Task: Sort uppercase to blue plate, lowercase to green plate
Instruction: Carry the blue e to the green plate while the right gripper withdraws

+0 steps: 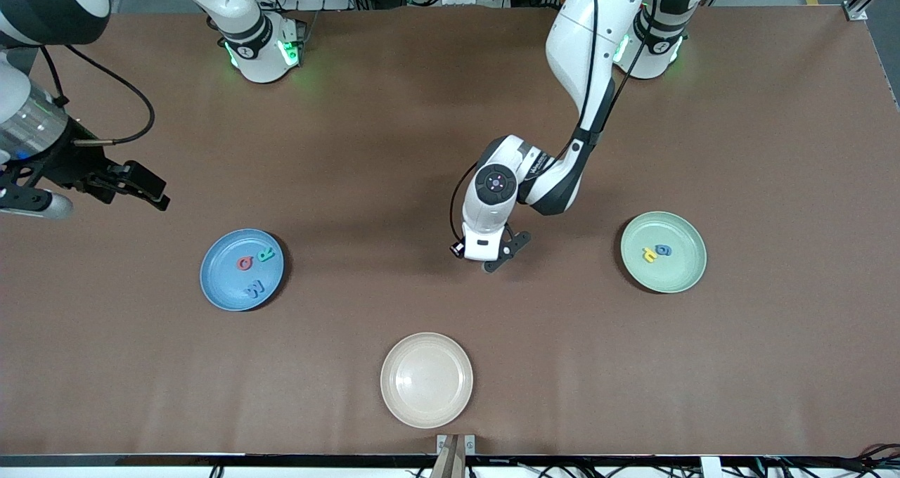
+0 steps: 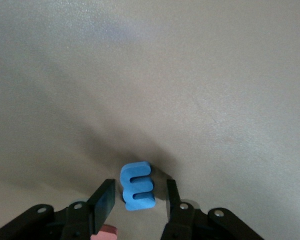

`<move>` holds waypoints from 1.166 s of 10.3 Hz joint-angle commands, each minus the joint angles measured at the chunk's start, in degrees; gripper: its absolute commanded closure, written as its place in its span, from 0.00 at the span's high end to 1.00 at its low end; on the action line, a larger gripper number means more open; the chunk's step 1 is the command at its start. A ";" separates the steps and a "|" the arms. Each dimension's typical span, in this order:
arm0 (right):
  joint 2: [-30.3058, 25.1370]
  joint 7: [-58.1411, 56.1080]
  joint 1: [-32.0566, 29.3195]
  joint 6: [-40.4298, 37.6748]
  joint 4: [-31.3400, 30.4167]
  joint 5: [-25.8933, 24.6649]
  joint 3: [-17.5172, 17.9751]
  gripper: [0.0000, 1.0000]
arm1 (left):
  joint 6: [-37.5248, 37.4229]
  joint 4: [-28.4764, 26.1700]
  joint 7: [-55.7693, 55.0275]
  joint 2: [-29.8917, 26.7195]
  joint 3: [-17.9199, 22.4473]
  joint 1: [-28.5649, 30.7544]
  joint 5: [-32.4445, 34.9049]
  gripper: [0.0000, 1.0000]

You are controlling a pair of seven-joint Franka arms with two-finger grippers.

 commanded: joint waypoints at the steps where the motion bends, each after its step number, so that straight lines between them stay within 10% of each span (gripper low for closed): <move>1: -0.69 -0.31 -0.82 -0.87 0.71 1.93 0.25 1.00 | -0.25 -0.55 -0.39 0.20 -0.22 -0.04 1.75 0.44; 7: -0.34 -0.13 -0.73 -2.36 2.57 4.56 -0.54 1.00 | -1.04 -0.55 -0.04 -0.32 -0.22 0.49 1.93 0.02; 12: 0.80 2.59 2.16 -1.75 3.09 7.12 -0.46 1.00 | -17.88 -0.73 16.95 -8.04 -4.52 10.57 10.71 0.00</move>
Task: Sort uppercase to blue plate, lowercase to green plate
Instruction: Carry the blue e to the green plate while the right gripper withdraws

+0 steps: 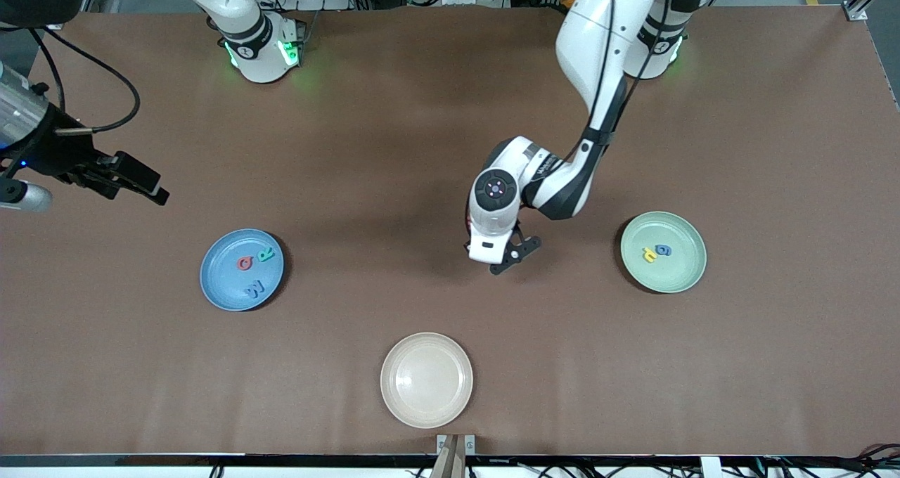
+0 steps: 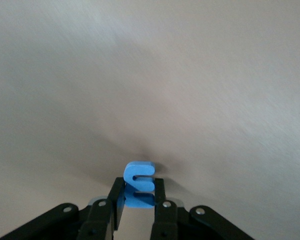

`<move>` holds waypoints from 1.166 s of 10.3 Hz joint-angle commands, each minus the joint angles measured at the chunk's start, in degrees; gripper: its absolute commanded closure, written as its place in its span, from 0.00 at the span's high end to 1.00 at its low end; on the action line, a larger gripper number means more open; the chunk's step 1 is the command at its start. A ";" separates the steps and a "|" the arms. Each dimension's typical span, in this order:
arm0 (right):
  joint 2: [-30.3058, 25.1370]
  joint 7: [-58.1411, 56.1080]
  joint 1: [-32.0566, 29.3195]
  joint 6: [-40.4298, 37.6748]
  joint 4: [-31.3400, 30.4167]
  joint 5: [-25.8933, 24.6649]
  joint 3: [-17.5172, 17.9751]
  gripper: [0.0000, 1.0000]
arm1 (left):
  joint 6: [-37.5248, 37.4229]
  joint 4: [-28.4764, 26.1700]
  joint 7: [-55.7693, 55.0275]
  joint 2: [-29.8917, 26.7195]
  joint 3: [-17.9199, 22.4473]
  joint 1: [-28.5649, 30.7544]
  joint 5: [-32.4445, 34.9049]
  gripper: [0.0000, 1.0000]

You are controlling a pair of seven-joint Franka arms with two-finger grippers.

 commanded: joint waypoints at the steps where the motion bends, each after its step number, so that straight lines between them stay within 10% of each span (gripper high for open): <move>1: 1.35 3.13 2.87 0.08 0.72 0.95 0.34 1.00 | -7.34 -2.45 13.00 -7.33 -3.88 8.57 2.52 0.00; 6: 9.34 17.54 18.94 9.55 0.72 0.25 0.61 1.00 | -10.08 -11.58 47.81 -17.19 -8.03 29.76 4.63 0.00; 12: 29.54 39.50 37.84 17.13 11.50 -9.76 0.70 1.00 | 3.61 -23.36 60.78 -17.11 -8.38 39.71 4.46 0.00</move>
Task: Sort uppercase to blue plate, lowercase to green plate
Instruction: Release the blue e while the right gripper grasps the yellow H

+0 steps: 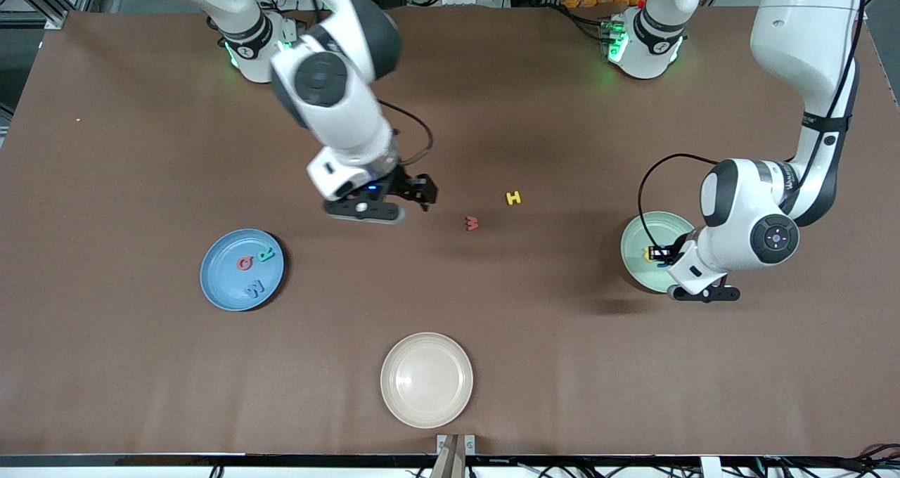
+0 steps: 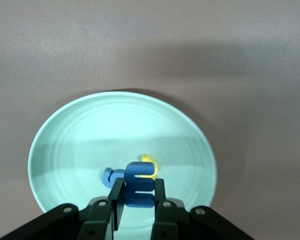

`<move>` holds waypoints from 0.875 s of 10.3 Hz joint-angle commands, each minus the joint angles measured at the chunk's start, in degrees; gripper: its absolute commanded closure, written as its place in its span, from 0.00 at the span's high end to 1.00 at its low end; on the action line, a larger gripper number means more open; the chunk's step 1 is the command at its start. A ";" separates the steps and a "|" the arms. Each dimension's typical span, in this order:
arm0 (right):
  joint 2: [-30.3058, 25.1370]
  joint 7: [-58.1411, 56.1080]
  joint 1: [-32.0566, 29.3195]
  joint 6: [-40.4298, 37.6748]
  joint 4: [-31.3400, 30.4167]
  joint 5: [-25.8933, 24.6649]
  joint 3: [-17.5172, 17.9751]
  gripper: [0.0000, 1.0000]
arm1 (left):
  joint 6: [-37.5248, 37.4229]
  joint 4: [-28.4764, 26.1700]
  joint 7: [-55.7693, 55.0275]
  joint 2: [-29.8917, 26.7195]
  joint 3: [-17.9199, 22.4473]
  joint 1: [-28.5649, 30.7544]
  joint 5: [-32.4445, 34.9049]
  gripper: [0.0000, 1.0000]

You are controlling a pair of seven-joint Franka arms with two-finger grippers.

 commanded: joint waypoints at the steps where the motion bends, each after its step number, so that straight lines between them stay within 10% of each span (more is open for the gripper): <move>1: 10.38 7.59 5.08 -0.89 10.65 -4.69 -0.43 1.00 | 3.50 -3.92 1.02 -1.44 -1.22 1.49 1.06 0.05; 3: 15.24 10.78 7.73 4.78 12.79 -6.81 -0.34 1.00 | 3.50 -3.84 0.41 -1.53 -1.22 1.58 0.45 0.65; 9: 25.42 13.06 15.11 10.53 17.86 -11.64 -0.60 0.99 | 1.67 0.02 -0.91 -4.51 -2.28 2.02 0.53 0.77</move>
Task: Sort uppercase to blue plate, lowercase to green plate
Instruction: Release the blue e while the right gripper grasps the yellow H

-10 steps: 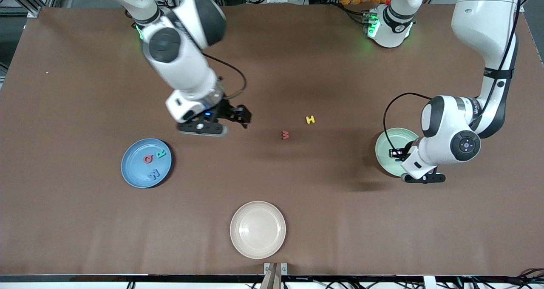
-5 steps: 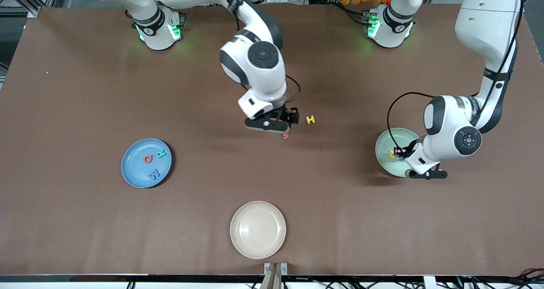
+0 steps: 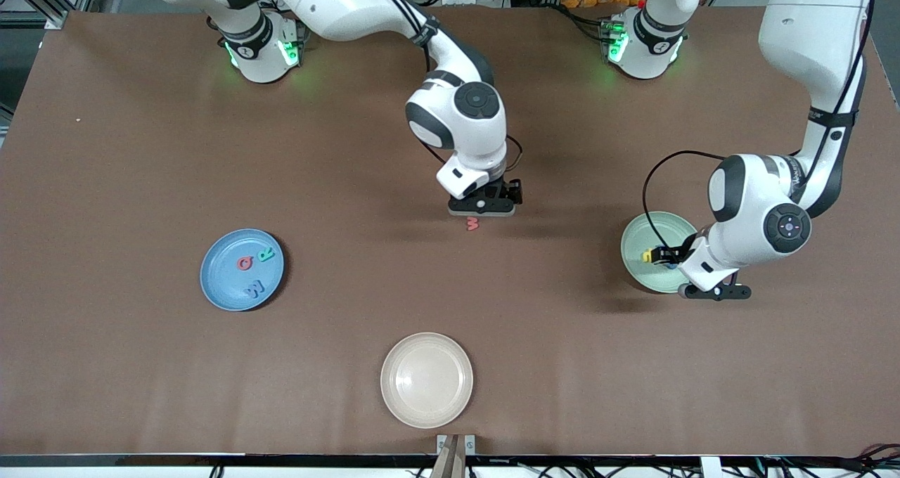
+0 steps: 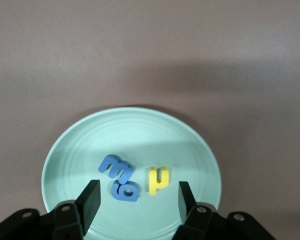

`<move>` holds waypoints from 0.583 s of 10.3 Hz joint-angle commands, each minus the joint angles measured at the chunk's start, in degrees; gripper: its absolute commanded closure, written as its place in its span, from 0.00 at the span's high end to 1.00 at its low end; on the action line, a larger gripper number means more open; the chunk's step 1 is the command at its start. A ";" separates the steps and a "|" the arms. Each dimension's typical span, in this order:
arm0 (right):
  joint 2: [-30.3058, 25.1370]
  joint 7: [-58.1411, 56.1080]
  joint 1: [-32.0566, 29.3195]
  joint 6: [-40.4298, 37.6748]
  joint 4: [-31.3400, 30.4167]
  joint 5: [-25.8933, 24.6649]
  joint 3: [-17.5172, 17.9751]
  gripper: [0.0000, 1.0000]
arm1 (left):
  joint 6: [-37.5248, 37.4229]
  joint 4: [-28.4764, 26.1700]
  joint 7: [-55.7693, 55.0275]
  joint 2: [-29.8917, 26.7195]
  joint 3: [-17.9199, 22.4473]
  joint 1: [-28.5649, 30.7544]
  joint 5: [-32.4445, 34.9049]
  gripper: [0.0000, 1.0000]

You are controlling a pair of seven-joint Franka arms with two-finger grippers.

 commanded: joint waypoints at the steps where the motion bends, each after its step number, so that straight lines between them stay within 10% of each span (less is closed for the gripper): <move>1: 6.18 4.00 3.19 -0.47 7.29 -3.45 -0.46 0.98 | -2.78 1.98 -1.14 -2.61 -1.36 0.55 0.54 0.77; 6: 10.49 7.62 6.53 1.38 9.23 -4.16 -0.64 0.93 | -2.97 4.01 -8.78 -4.02 -4.26 -0.16 0.54 0.78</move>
